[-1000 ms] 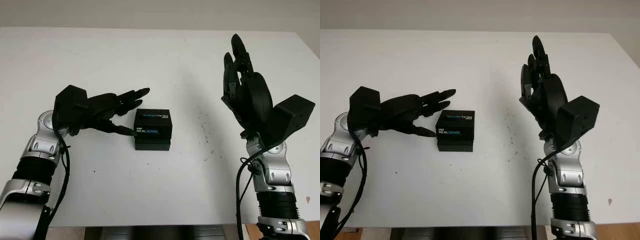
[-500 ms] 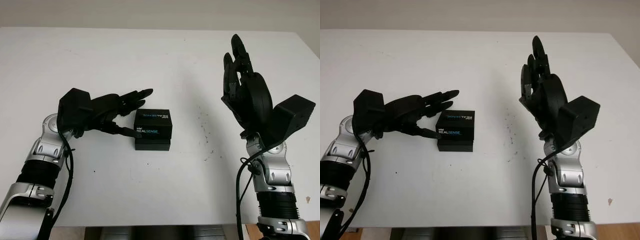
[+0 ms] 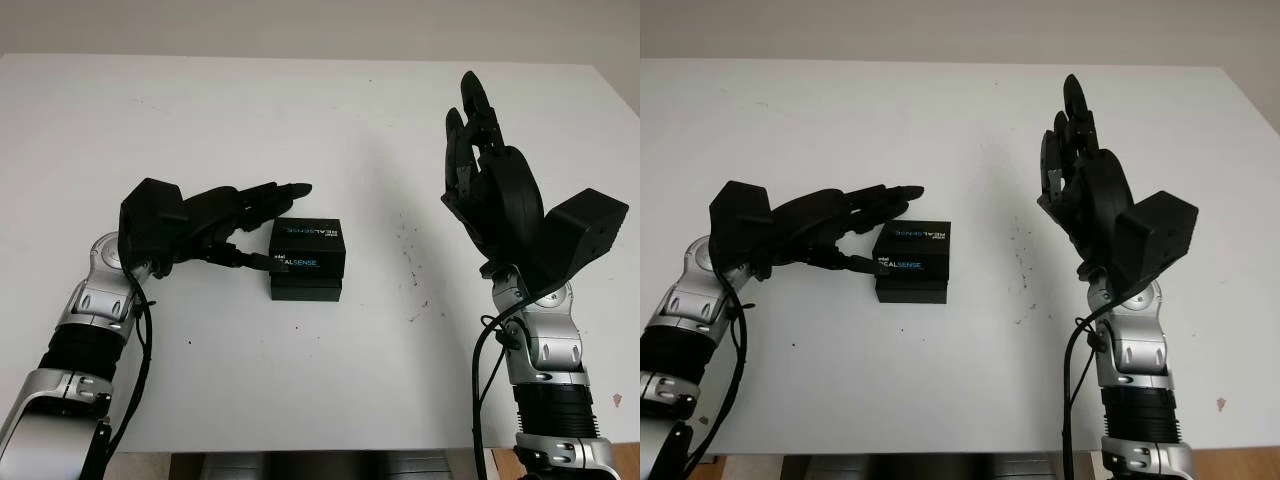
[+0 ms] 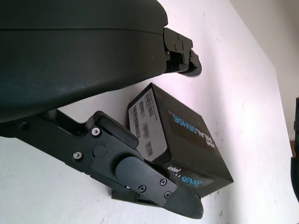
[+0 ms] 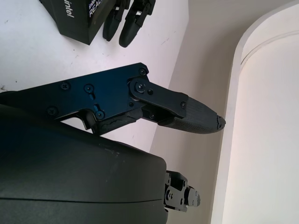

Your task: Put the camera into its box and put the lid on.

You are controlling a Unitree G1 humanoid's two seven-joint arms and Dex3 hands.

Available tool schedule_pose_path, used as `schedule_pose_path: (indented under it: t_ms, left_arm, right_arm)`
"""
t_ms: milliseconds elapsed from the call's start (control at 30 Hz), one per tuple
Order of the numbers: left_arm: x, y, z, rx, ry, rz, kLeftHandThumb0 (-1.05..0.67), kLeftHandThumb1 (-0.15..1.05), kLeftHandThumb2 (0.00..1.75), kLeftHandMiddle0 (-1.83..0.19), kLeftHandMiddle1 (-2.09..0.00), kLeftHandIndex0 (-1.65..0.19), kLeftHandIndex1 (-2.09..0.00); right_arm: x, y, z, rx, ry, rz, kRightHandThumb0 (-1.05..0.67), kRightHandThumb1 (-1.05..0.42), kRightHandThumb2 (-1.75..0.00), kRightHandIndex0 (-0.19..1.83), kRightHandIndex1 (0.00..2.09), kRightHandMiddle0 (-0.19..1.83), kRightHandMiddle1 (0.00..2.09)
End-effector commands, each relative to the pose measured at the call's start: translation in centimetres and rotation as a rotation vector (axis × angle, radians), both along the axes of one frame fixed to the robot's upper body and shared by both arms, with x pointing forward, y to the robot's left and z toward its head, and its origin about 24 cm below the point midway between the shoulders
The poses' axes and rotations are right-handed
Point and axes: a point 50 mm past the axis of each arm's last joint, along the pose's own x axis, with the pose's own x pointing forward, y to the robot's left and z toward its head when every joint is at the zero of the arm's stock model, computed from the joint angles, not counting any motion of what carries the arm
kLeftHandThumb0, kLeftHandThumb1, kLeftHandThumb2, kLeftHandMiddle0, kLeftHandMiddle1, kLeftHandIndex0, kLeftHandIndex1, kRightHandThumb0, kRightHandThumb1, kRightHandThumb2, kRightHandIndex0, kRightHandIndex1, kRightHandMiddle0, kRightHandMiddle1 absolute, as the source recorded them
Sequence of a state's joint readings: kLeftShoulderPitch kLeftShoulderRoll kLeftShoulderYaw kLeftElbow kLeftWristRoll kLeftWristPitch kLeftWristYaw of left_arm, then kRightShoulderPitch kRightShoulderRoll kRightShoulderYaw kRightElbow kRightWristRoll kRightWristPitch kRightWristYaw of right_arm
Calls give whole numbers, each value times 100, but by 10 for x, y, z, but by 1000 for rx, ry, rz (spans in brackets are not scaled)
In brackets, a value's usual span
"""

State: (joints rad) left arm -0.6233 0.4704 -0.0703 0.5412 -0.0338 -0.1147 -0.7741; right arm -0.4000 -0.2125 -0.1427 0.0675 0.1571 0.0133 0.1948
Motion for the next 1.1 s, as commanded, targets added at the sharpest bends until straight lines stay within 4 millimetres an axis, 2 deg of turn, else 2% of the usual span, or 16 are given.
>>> schedule_pose_path:
  t_ms: [0,167,567,800,900,967,1067]
  left_arm:
    - [-3,-4,-6,5,14,-7,-61,78,5,-7,-86,2,-83]
    - [-3,-7,-5,17,-1,2,-57,78,5,-12,-98,0,-99]
    - [-2,-8,-5,28,-21,-14,-43,74,5,-14,-112,-2,-110]
    - [-3,-9,-6,34,-42,-14,-37,73,5,-17,-112,-5,-111]
    - [-5,-11,-7,5,-98,13,-19,74,6,-27,-116,-15,-113]
    - [-6,-12,-7,-17,-132,22,-9,79,6,-31,-129,-22,-123]
    - [-7,-13,-7,-46,-170,37,-7,86,6,-28,-154,-24,-143]
  right_arm:
    - [-1,-1,3,10,-8,1,-67,-105,-74,-17,4,-19,10]
    - [-1,-2,3,2,-7,-6,-67,-105,-73,-16,4,-18,11]
    - [-1,-2,4,14,2,-13,-66,-105,-72,-15,5,-18,12]
    - [-1,-2,4,23,0,-8,-66,-105,-72,-16,5,-19,12]
    - [-1,-2,4,35,4,-8,-65,-105,-72,-15,5,-18,13]
    - [-1,-2,4,37,4,-8,-65,-105,-72,-15,5,-18,13]
    - [-1,-2,4,31,3,-8,-65,-105,-72,-15,5,-19,13]
